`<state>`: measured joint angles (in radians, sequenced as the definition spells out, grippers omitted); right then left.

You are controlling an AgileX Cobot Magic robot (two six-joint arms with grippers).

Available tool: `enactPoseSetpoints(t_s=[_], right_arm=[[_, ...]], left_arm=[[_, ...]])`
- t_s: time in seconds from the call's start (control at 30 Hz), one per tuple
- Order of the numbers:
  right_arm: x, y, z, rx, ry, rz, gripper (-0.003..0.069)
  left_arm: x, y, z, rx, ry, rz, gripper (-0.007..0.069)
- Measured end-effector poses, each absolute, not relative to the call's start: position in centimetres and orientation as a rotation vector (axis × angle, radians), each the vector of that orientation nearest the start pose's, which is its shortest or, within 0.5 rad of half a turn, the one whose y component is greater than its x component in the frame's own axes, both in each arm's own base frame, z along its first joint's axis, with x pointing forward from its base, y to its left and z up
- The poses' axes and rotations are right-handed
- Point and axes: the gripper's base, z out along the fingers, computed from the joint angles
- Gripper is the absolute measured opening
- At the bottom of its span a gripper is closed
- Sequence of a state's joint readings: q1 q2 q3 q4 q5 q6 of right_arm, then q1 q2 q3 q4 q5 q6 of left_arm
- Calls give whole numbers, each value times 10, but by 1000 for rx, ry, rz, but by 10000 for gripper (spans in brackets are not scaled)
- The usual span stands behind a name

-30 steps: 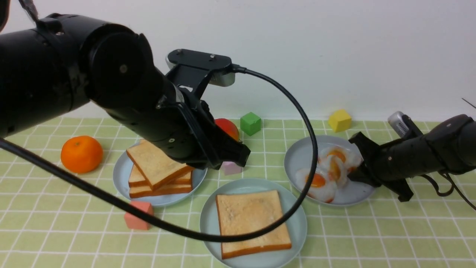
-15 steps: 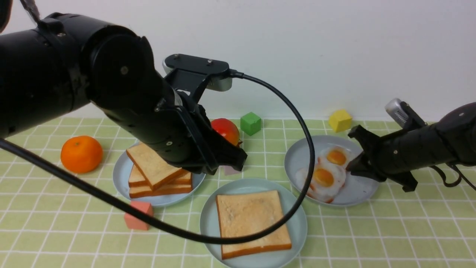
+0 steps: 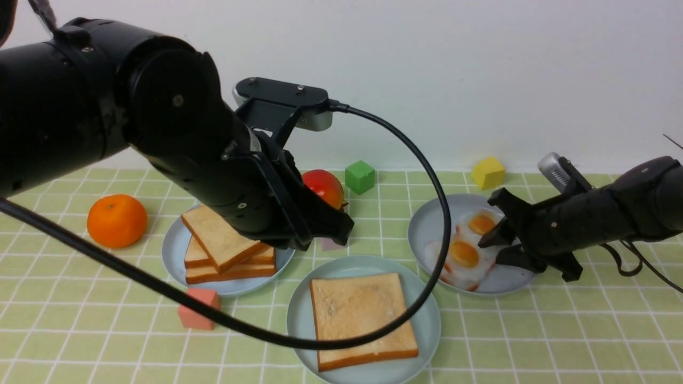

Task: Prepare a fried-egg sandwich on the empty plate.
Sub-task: Use the right arm to grab a fried egg

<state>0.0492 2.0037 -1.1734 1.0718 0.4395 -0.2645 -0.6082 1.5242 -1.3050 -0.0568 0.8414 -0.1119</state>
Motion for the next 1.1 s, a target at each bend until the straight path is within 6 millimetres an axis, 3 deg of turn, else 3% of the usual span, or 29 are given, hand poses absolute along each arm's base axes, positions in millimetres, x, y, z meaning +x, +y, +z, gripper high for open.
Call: enactPoseSetpoints(t_s=[0.17,0.43,0.7,0.93,1.1], right_arm=[[403,54,136,760,2513,793,230],[405,55,134,742,2516,792,209],[405,54,134,721,2522,780,2],[405,54,137,691,2523,766,1],[400,54,151,635,2521,767,1]], left_arm=[[266,-190,320,605,2519,-341,-12],[266,-190,320,606,2520,-341,-5],[266,-190,320,606,2520,-341,0],[265,-189,320,608,2531,-333,1],[259,-184,328,610,2522,-327,5]])
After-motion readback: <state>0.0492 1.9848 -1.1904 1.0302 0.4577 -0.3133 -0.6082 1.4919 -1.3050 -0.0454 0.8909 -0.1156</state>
